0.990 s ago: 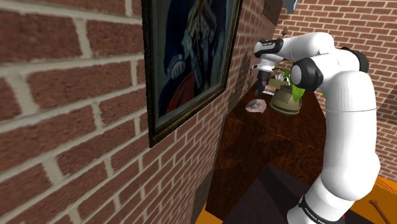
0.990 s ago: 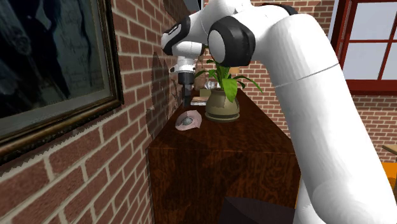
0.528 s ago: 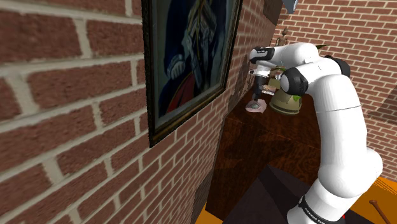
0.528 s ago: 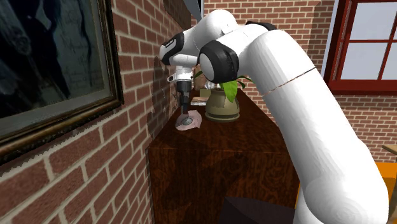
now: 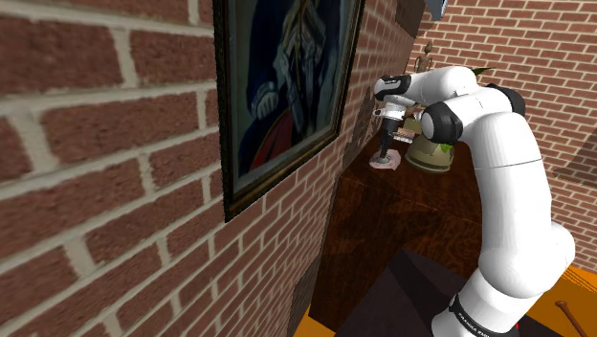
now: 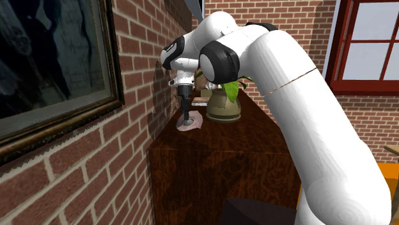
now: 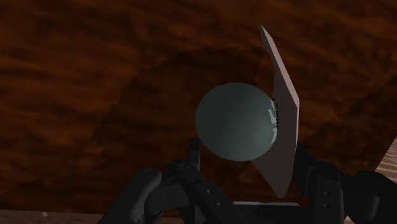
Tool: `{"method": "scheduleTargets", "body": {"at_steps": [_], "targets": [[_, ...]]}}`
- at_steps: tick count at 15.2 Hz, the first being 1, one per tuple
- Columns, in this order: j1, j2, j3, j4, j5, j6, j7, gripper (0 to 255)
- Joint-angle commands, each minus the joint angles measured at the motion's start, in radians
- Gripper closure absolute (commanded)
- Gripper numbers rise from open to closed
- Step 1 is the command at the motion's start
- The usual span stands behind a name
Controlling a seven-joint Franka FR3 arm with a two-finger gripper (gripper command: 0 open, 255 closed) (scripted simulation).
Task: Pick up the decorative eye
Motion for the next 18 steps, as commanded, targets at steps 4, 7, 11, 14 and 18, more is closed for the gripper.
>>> {"method": "scheduleTargets", "body": {"at_steps": [4,7,11,14,18], "targets": [[0.000,0.001,0.000,-0.001,0.000,0.000,0.000,255],[-0.003,0.001,0.000,0.014,-0.001,-0.014,0.004,255],[-0.013,-0.003,-0.001,0.064,-0.004,-0.064,0.015,255],[-0.024,-0.004,-0.002,0.106,-0.004,-0.103,0.023,255],[-0.041,0.001,0.000,0.170,-0.002,-0.159,0.035,255]]}}
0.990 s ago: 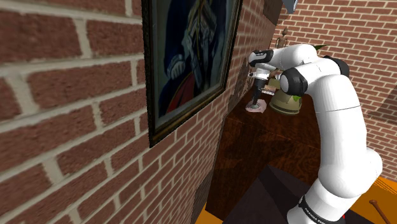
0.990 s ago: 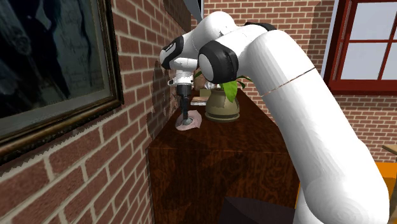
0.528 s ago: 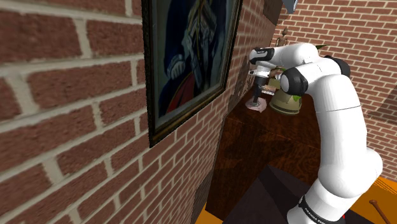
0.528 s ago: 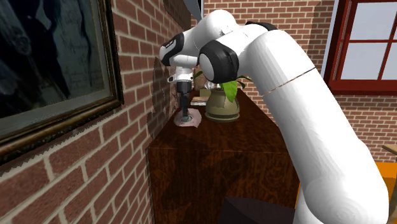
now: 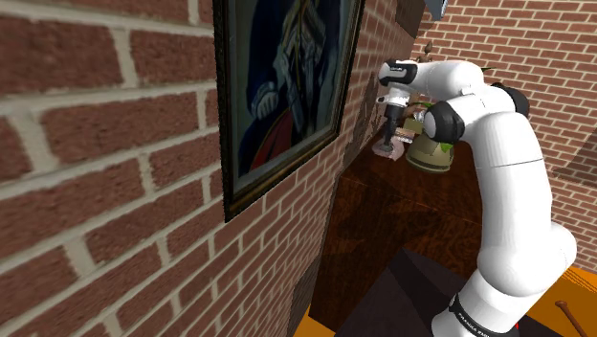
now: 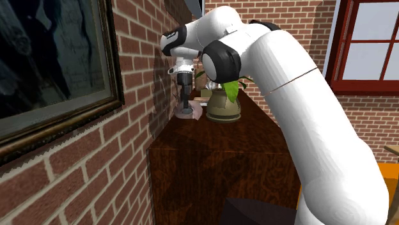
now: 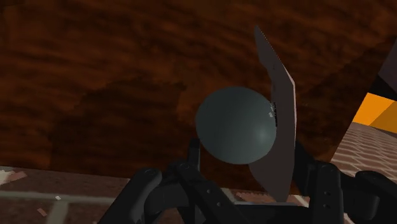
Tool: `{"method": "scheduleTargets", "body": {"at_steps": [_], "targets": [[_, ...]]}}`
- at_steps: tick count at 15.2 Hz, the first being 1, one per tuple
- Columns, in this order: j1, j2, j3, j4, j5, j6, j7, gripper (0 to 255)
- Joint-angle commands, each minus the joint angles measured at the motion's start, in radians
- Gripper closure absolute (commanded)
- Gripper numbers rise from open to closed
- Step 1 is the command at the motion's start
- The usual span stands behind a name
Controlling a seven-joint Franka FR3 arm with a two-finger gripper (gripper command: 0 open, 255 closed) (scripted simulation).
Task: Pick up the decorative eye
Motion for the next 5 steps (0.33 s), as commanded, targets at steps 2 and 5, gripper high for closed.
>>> {"method": "scheduleTargets", "body": {"at_steps": [2,5], "targets": [[-0.019,0.011,0.003,0.059,0.005,-0.045,0.009,255],[-0.025,0.014,0.004,0.081,0.007,-0.063,0.012,255]]}}
